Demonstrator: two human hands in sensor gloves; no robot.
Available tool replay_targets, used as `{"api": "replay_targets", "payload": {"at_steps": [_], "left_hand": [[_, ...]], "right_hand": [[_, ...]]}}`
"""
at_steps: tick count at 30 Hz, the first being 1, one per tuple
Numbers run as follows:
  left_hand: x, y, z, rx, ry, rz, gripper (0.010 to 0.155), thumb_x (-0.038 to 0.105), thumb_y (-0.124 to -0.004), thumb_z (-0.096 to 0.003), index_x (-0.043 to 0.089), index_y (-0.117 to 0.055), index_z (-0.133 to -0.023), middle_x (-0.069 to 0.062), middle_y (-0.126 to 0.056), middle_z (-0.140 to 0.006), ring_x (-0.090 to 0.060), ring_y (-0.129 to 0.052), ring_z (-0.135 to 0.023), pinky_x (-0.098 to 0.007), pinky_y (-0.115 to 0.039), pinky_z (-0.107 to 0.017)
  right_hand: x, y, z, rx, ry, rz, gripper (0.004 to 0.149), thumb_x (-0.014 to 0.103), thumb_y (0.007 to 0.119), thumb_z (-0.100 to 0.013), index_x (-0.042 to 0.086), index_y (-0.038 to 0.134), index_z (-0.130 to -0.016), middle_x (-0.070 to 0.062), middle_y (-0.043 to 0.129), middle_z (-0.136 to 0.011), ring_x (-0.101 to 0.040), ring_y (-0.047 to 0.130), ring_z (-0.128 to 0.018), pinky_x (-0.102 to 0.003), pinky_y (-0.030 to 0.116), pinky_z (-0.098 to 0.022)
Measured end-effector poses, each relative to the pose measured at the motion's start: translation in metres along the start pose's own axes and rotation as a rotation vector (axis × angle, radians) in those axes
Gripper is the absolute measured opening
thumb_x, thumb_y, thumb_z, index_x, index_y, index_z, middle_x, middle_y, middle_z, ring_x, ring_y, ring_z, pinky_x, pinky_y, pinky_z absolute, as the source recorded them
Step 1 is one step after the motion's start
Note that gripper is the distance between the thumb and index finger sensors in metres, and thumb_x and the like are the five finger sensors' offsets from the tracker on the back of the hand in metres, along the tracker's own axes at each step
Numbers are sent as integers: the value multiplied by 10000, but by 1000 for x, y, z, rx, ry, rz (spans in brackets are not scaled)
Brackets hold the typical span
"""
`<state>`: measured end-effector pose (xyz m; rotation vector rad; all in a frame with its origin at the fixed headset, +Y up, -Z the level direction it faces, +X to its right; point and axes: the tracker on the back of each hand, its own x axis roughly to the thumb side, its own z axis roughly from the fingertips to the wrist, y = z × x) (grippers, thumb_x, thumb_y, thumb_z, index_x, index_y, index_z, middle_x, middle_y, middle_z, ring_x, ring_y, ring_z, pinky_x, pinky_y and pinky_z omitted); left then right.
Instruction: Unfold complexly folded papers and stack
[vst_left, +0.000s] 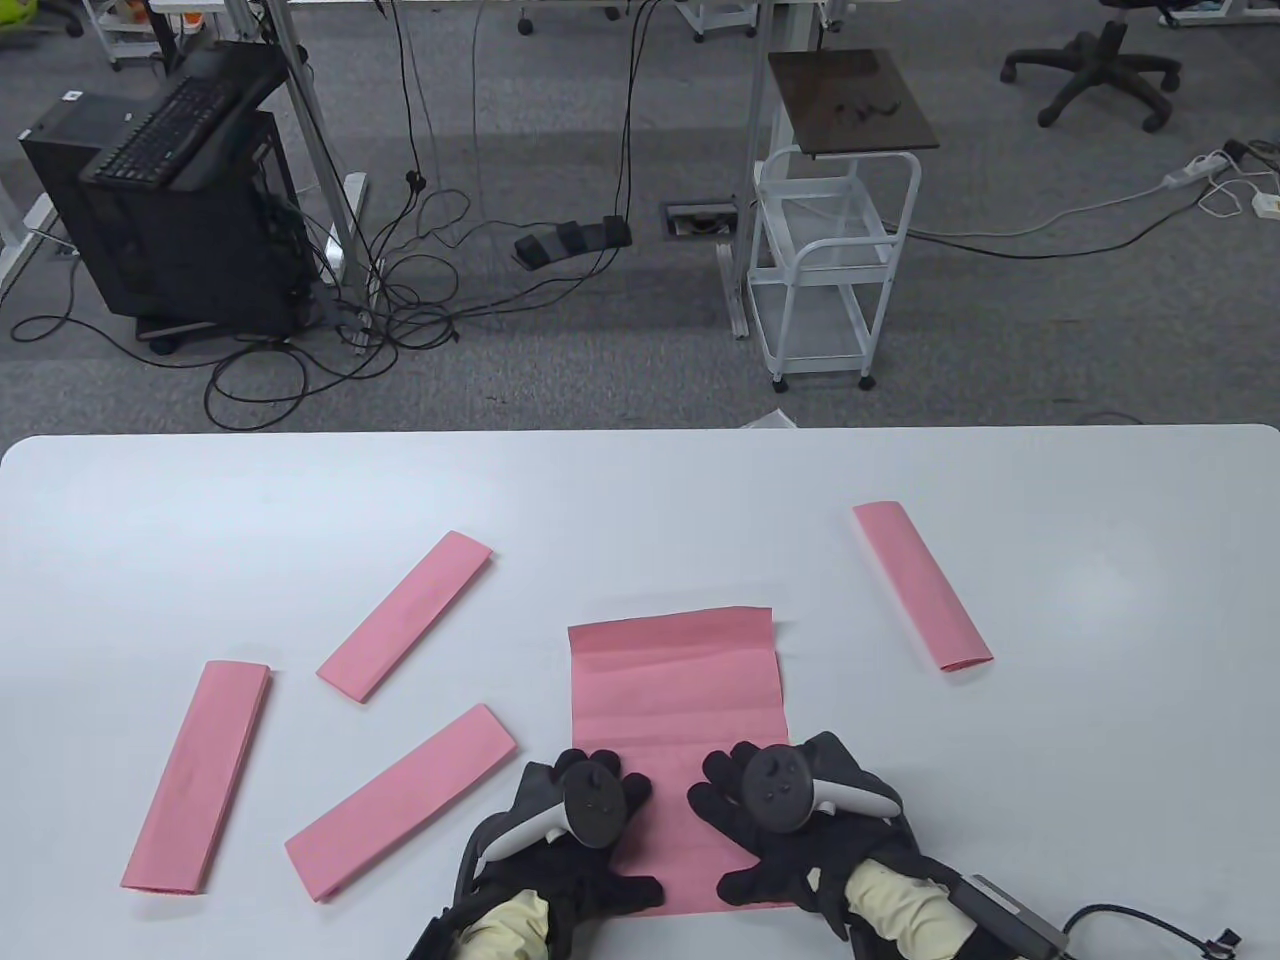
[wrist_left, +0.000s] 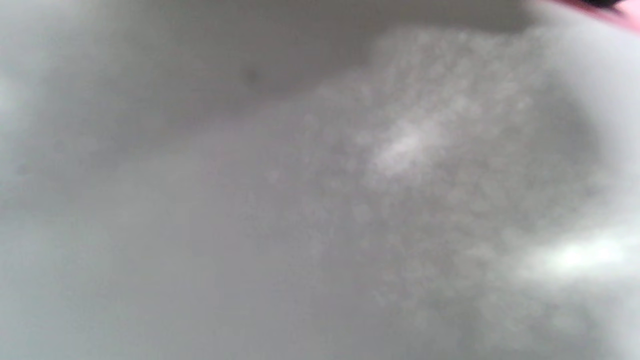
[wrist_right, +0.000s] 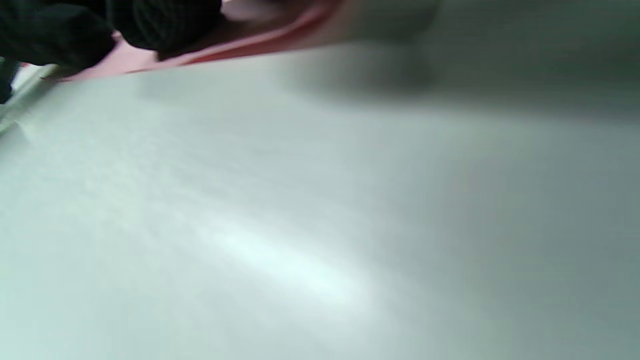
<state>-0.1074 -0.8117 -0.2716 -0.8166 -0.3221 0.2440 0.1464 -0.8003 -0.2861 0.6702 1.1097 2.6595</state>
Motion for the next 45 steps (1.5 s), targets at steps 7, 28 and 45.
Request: {"api": "replay_targets", "payload": {"at_steps": [7, 28, 45], "left_hand": [[0, 0, 0, -1, -2, -2, 964, 707, -625, -423, 458, 138, -958, 162, 346, -956, -190, 365, -889, -460, 214, -583], [0, 0, -1, -9, -11, 1, 971, 692, -634, -420, 453, 140, -956, 157, 352, -951, -196, 373, -880, -464, 219, -576], [1, 0, -1, -7, -9, -4, 970, 697, -628, -420, 454, 143, -955, 158, 353, -951, -195, 373, -881, -465, 219, -578]], "right_hand": [[-34, 4, 24, -20, 82, -81, 741, 559, 654, -480, 529, 138, -1011, 296, -97, -1080, -14, -163, -988, -453, -161, -652], [-53, -71, -44, -96, 186, -174, 607, 520, 695, -484, 607, 338, -967, 348, 93, -1109, 41, -29, -1031, -439, -142, -675], [7, -46, -48, -55, -97, -8, 731, 535, 671, -488, 463, 212, -1053, 227, -24, -1127, -57, -128, -1018, -473, -163, -652]]}}
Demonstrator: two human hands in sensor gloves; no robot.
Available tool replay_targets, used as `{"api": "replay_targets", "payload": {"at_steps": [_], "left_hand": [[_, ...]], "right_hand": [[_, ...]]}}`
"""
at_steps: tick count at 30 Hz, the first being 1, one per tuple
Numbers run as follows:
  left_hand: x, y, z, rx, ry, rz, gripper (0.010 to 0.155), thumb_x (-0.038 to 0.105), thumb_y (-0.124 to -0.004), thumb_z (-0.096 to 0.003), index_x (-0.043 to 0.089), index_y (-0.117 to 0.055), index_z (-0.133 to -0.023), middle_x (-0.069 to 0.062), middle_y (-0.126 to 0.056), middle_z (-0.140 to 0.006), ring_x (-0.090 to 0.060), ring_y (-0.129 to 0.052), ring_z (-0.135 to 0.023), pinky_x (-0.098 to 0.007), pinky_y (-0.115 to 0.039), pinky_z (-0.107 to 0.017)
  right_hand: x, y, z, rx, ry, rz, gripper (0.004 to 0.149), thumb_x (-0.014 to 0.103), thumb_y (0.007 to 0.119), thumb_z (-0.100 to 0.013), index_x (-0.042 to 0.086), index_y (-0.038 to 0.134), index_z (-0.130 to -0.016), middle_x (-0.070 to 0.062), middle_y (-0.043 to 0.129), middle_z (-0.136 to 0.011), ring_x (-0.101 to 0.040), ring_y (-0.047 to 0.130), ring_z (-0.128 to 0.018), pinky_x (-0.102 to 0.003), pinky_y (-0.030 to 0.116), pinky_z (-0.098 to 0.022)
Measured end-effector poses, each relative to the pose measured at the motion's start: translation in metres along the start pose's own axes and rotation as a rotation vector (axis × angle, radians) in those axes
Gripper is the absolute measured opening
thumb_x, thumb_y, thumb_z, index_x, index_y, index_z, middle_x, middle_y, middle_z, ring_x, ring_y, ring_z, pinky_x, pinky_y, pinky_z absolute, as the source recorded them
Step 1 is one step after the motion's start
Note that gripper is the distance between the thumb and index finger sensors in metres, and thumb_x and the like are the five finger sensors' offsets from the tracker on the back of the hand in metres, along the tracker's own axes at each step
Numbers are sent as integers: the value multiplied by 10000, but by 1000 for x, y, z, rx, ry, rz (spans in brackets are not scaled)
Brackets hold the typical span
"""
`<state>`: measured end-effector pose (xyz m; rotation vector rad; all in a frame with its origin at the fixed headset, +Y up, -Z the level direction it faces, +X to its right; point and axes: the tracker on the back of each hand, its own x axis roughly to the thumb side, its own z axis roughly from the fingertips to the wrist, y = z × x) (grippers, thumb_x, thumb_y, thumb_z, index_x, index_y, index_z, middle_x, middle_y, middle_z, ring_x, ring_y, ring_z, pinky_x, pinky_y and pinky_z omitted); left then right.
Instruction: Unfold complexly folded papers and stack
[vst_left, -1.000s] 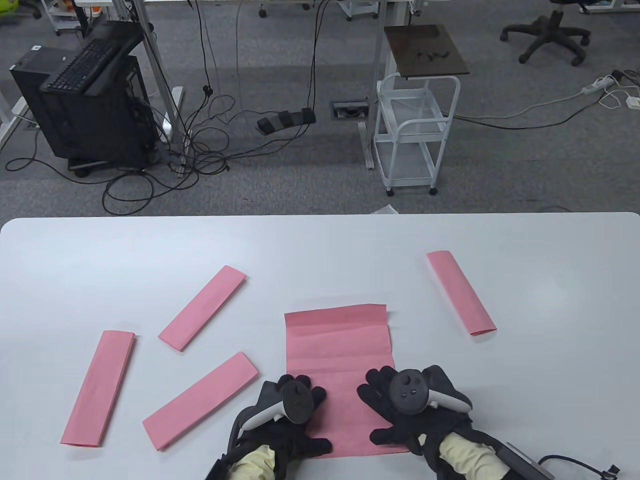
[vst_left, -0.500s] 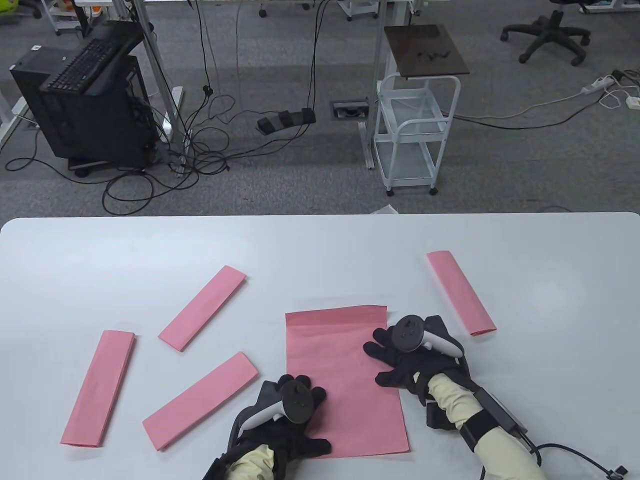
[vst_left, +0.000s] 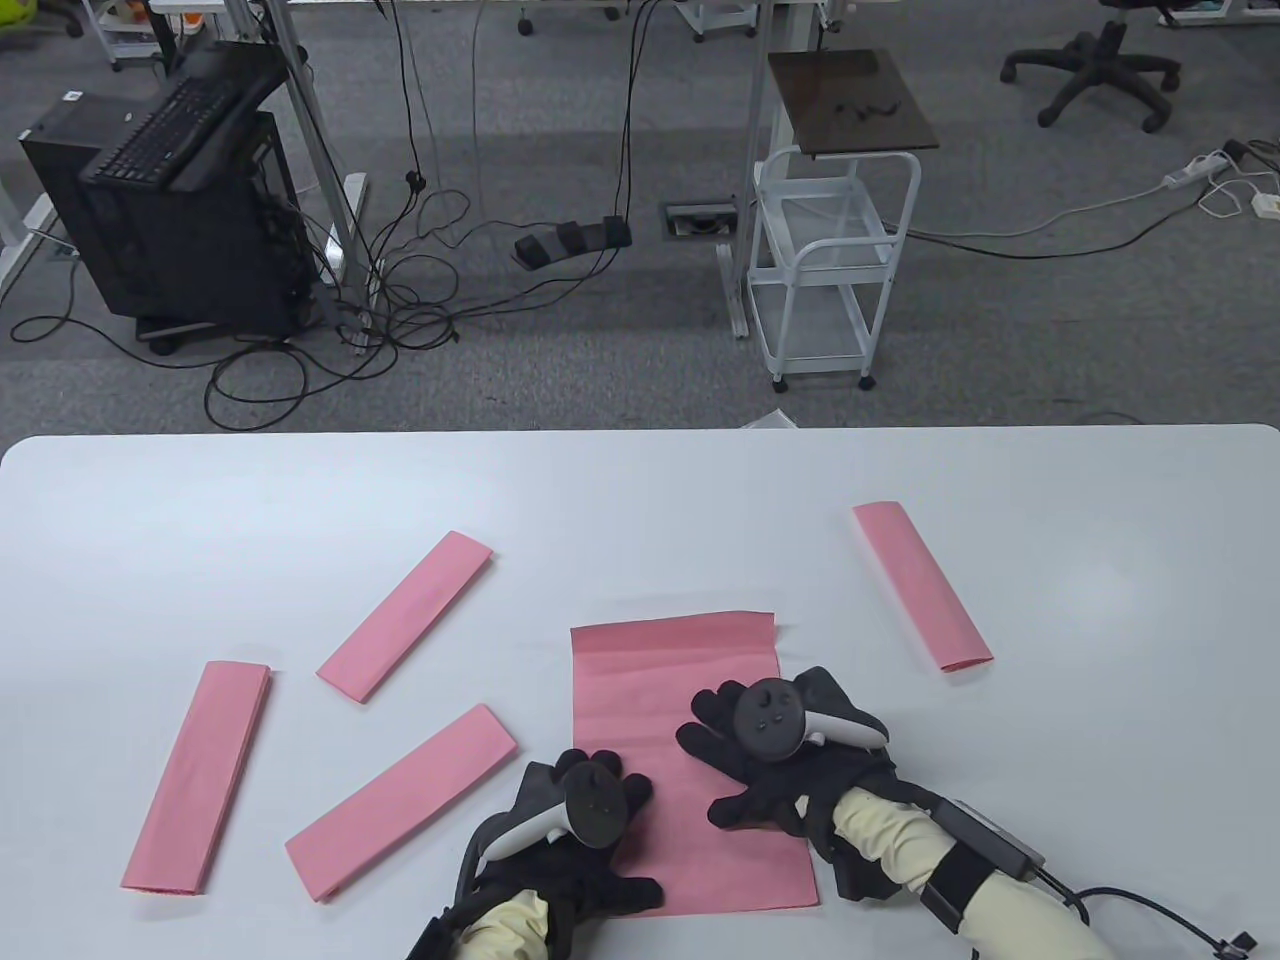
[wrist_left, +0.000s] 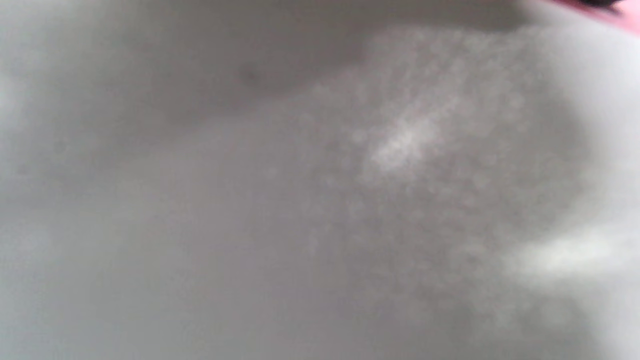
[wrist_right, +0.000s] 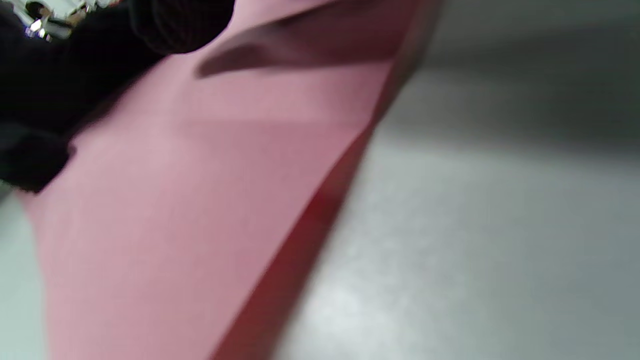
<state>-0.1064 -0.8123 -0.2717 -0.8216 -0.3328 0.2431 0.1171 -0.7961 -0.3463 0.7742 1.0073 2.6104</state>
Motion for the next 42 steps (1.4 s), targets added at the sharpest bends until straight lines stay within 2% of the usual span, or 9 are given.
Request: {"api": "replay_targets", "payload": {"at_steps": [8, 19, 24, 26, 30, 34, 36, 39, 42], "left_hand": [[0, 0, 0, -5, -4, -4, 967, 689, -631, -416, 450, 141, -947, 159, 348, -944, -204, 372, -874, -471, 216, -572], [0, 0, 0, -4, -7, -8, 968, 695, -626, -419, 448, 145, -950, 159, 349, -947, -204, 372, -876, -471, 216, -573], [0, 0, 0, -4, -6, -8, 969, 697, -626, -420, 449, 146, -950, 159, 350, -947, -203, 373, -876, -470, 216, -573], [0, 0, 0, -2, -5, -9, 970, 698, -625, -419, 449, 146, -951, 160, 350, -947, -203, 372, -877, -470, 215, -574], [0, 0, 0, -4, -7, -7, 968, 697, -626, -423, 449, 145, -952, 159, 349, -948, -202, 372, -876, -470, 216, -573], [0, 0, 0, -3, -7, -6, 969, 696, -628, -423, 448, 144, -954, 158, 348, -949, -203, 371, -877, -470, 215, -574], [0, 0, 0, -3, -7, -5, 967, 695, -628, -424, 447, 142, -953, 159, 346, -949, -203, 370, -877, -470, 214, -574], [0, 0, 0, -3, -8, -4, 968, 693, -633, -424, 447, 139, -955, 159, 344, -950, -202, 368, -878, -471, 213, -574], [1, 1, 0, 8, -10, 3, 968, 682, -651, -426, 443, 117, -964, 153, 326, -963, -211, 351, -888, -477, 200, -581]], "right_hand": [[-16, -30, -32, 40, 108, -16, 645, 534, 704, -470, 598, 306, -973, 354, 63, -1102, 22, -68, -1026, -444, -161, -669], [-79, -77, -57, -75, 345, -330, 634, 521, 738, -446, 610, 361, -948, 406, 77, -1071, 128, -83, -988, -404, -165, -680], [-73, -77, -56, -108, 338, -332, 669, 486, 749, -454, 542, 350, -987, 348, 46, -1098, 55, -75, -1011, -424, -167, -675], [-64, -76, -49, -139, 360, -263, 705, 480, 734, -466, 475, 299, -1021, 211, 61, -1130, -51, -78, -1020, -453, -137, -674], [-36, -60, -10, -225, 196, -108, 764, 525, 714, -456, 484, 213, -1032, 225, -29, -1114, -46, -146, -995, -459, -144, -667], [-17, -7, 35, -26, 82, -53, 790, 549, 709, -453, 478, 186, -1041, 211, -51, -1118, -59, -163, -993, -469, -154, -658], [-14, 16, 49, 1, 87, -28, 810, 561, 706, -448, 460, 172, -1048, 189, -47, -1123, -76, -156, -996, -477, -147, -658], [-19, 37, 53, 41, 132, -33, 826, 554, 708, -450, 458, 132, -1033, 206, -95, -1100, -100, -147, -995, -484, -126, -665], [-21, 38, 54, -8, 118, -143, 813, 502, 754, -445, 458, 202, -1040, 225, -58, -1110, -73, -132, -997, -473, -121, -672]]}}
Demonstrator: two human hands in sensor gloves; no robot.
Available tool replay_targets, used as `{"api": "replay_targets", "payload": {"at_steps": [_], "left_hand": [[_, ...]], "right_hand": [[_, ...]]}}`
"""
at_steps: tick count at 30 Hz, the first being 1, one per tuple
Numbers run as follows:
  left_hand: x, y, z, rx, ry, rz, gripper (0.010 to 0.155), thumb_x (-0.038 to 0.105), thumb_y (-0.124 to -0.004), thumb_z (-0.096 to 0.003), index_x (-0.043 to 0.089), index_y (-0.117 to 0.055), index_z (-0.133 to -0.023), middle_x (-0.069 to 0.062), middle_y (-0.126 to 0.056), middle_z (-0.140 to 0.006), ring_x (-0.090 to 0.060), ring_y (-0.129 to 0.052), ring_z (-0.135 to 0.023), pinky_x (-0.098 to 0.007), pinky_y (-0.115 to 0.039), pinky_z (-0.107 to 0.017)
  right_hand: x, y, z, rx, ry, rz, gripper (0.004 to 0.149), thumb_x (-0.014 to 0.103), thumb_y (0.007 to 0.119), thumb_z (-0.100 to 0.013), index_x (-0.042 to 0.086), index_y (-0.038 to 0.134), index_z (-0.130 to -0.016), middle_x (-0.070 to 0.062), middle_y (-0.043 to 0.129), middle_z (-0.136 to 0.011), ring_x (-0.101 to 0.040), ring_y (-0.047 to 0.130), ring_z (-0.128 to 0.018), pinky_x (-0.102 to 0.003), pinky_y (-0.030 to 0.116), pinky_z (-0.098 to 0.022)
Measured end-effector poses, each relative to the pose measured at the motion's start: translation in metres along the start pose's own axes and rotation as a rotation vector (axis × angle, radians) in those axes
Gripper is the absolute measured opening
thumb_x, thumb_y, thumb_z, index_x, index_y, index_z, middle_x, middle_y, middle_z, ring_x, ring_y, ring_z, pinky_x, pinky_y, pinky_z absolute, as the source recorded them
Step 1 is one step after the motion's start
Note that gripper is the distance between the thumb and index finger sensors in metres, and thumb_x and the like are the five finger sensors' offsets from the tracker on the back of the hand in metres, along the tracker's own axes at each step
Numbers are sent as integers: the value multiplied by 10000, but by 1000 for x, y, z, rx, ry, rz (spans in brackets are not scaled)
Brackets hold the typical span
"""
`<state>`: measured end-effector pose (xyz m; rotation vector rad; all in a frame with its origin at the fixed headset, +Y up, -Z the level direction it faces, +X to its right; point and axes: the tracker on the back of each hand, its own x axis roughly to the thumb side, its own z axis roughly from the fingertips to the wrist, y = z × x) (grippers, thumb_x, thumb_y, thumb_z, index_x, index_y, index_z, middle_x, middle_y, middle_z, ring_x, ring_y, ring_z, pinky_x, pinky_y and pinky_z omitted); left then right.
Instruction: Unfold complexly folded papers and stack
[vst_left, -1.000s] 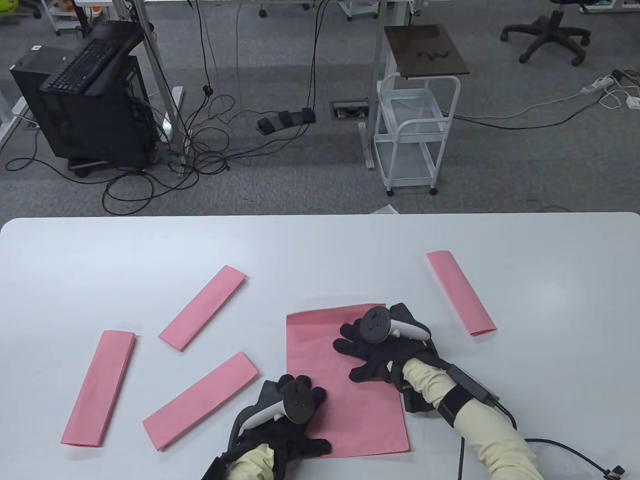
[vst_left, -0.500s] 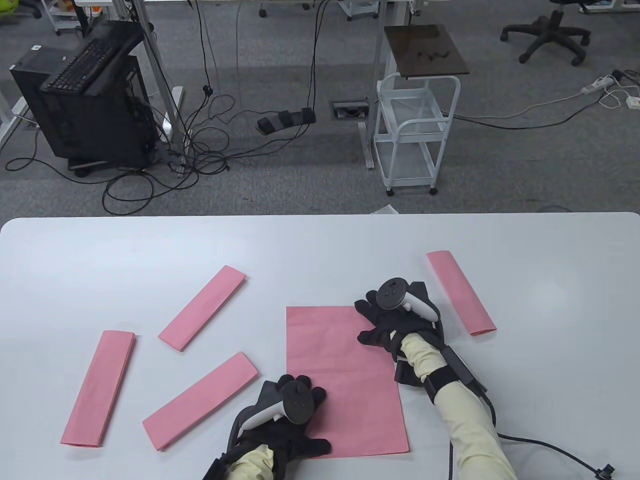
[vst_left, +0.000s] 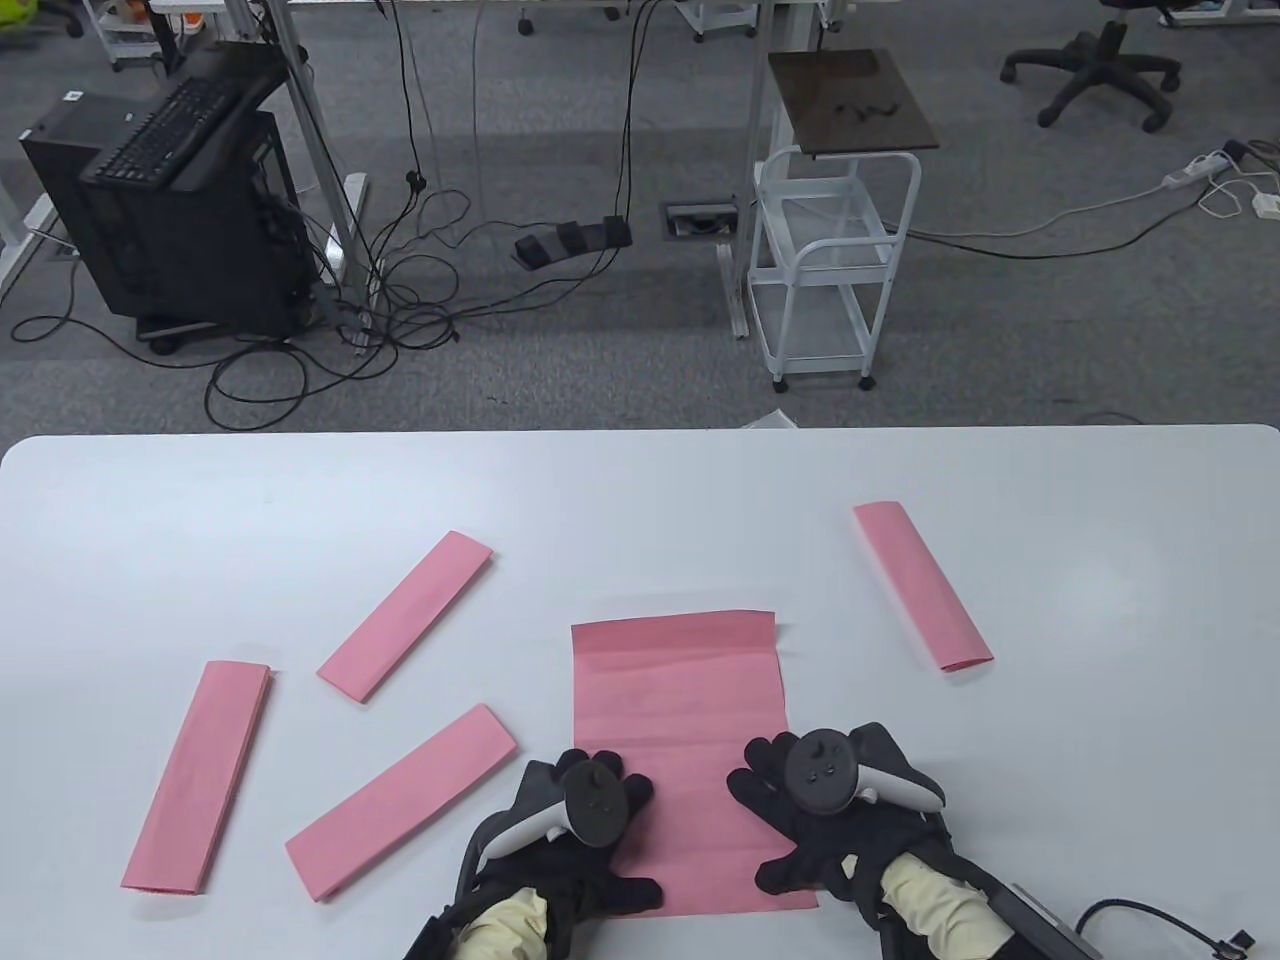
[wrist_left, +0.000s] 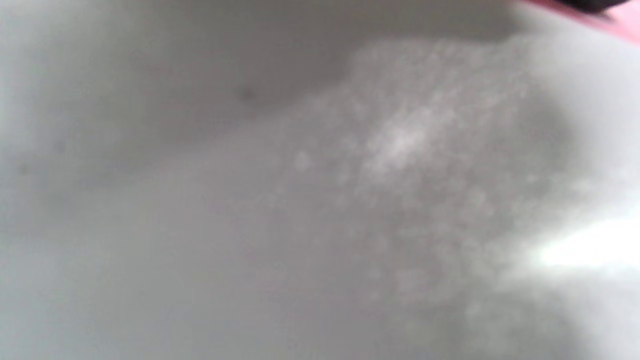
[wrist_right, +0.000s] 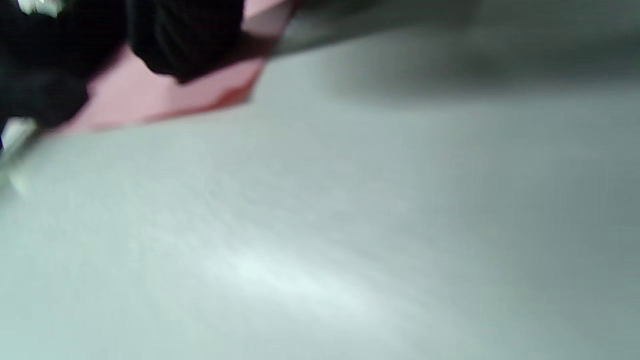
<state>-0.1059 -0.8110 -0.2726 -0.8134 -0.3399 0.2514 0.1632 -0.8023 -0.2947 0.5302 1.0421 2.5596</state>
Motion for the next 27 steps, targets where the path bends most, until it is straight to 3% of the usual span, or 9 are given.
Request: {"api": "replay_targets", "payload": {"at_steps": [4, 7, 12, 15, 17, 27], "left_hand": [[18, 9, 7, 76, 2, -97, 901, 622, -660, -496, 361, 1, -1050, 1, 206, -1066, -349, 194, -975, -553, 73, -663], [41, 10, 6, 123, -73, -108, 786, 579, -589, -555, 357, -40, -1072, 39, 201, -1070, -325, 206, -973, -550, 76, -663], [67, 1, -7, 44, -90, -157, 802, 575, -580, -559, 331, -8, -1065, 31, 198, -1074, -322, 218, -969, -552, 90, -654], [56, -4, -12, -21, -49, -164, 835, 627, -553, -521, 376, 78, -1006, 92, 255, -1029, -286, 251, -957, -549, 108, -641], [45, 1, -6, -1, -8, -169, 862, 625, -600, -495, 385, 47, -1012, 117, 220, -1047, -289, 229, -972, -545, 108, -646], [-8, 6, 24, -25, 116, -175, 862, 606, -604, -477, 410, 56, -996, 149, 215, -1046, -274, 233, -971, -529, 100, -662]], "right_hand": [[-2, 1, 0, 3, -4, -4, 814, 508, 747, -443, 467, 194, -1038, 205, -31, -1114, -61, -141, -993, -467, -130, -667], [-3, 1, 0, 6, -4, -7, 815, 510, 748, -442, 472, 192, -1036, 218, -37, -1109, -52, -147, -989, -458, -139, -663], [-3, 1, 0, 8, -8, -21, 811, 510, 747, -444, 474, 193, -1035, 229, -44, -1105, -41, -155, -985, -446, -148, -657], [-4, 1, 0, 8, -10, -23, 809, 509, 747, -443, 475, 195, -1035, 231, -45, -1105, -38, -156, -984, -443, -154, -656], [-4, 2, 1, 6, -11, -26, 807, 511, 745, -443, 476, 197, -1035, 237, -44, -1104, -33, -156, -984, -438, -155, -656], [-5, 2, 1, 4, -11, -30, 804, 511, 743, -443, 480, 198, -1033, 242, -42, -1104, -28, -157, -983, -433, -157, -656]]}}
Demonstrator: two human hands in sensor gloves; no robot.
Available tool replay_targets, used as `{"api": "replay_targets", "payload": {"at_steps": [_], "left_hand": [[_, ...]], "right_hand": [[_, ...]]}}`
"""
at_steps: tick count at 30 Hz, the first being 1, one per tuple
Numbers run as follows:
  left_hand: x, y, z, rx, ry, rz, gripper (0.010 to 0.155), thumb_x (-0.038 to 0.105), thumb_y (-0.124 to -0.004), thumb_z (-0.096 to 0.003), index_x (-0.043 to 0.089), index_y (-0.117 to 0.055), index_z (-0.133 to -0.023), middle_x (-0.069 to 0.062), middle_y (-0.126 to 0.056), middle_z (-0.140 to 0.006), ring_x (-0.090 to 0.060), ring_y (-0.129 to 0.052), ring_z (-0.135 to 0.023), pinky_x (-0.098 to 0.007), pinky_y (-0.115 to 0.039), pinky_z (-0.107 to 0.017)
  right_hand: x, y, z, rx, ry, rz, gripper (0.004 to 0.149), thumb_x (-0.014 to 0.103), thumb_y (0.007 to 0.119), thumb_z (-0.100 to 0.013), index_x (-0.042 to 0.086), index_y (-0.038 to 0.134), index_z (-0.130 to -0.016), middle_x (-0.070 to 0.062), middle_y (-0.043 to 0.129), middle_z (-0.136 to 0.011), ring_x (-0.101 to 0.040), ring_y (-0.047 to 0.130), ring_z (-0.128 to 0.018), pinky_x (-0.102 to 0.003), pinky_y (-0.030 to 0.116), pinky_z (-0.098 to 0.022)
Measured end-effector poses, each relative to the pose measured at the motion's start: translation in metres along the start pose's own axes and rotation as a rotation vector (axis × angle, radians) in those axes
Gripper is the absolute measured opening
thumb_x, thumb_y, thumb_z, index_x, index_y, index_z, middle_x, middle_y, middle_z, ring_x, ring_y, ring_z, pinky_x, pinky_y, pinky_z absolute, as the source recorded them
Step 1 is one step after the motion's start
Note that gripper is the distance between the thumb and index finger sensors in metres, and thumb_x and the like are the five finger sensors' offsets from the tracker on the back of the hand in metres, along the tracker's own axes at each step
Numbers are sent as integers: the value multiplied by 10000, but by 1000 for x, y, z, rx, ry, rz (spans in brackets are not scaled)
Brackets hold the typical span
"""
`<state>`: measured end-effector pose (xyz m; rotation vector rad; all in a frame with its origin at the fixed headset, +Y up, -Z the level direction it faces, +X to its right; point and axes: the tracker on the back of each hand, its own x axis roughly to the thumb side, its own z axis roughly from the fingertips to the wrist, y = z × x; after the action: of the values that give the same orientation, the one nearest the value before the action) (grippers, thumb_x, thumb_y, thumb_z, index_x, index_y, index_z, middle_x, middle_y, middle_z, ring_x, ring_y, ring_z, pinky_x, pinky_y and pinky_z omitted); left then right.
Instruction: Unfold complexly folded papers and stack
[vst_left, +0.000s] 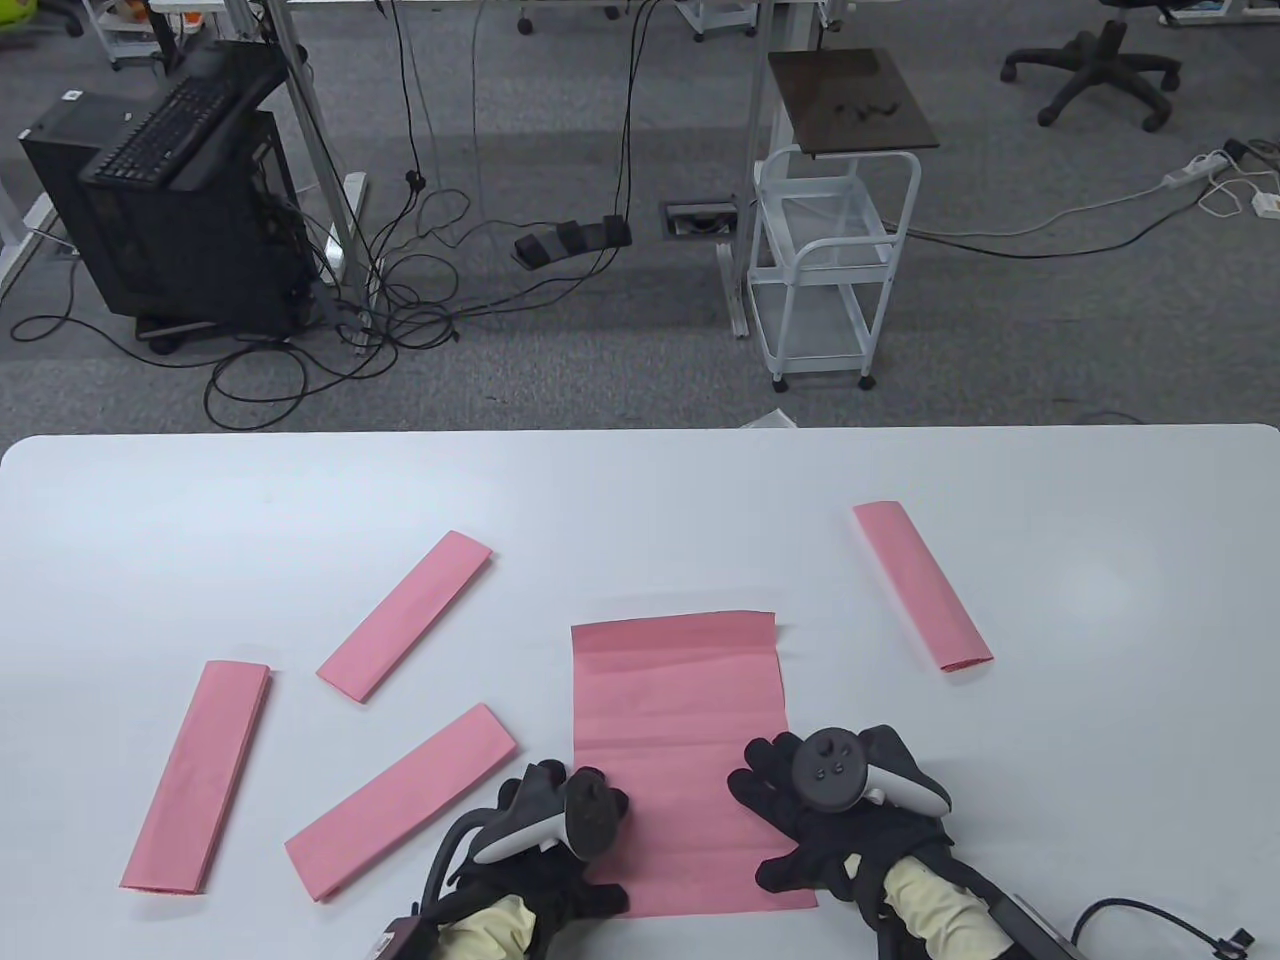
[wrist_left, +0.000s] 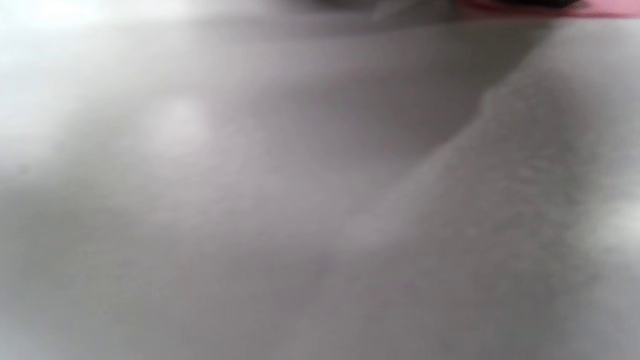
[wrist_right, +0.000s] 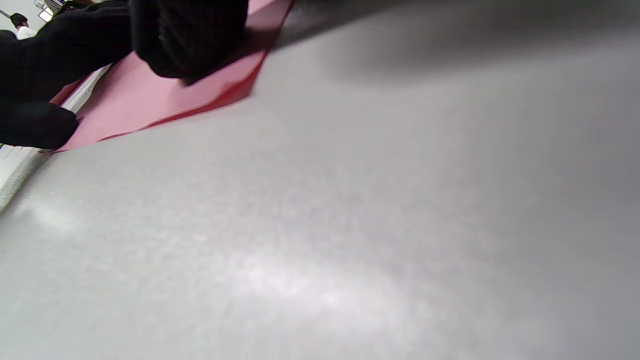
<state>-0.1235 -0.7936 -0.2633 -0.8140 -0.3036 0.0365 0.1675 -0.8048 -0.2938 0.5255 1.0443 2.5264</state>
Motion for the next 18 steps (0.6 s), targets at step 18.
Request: {"api": "replay_targets", "payload": {"at_steps": [18], "left_hand": [[48, 45, -53, 90, -39, -152, 732, 609, -459, -525, 378, 28, -1019, 109, 142, -1092, -231, 75, -1079, -531, 51, -716]], "right_hand": [[-1, 1, 0, 7, -9, -29, 804, 506, 742, -448, 479, 192, -1033, 256, -57, -1097, -12, -174, -974, -415, -181, -640]]}}
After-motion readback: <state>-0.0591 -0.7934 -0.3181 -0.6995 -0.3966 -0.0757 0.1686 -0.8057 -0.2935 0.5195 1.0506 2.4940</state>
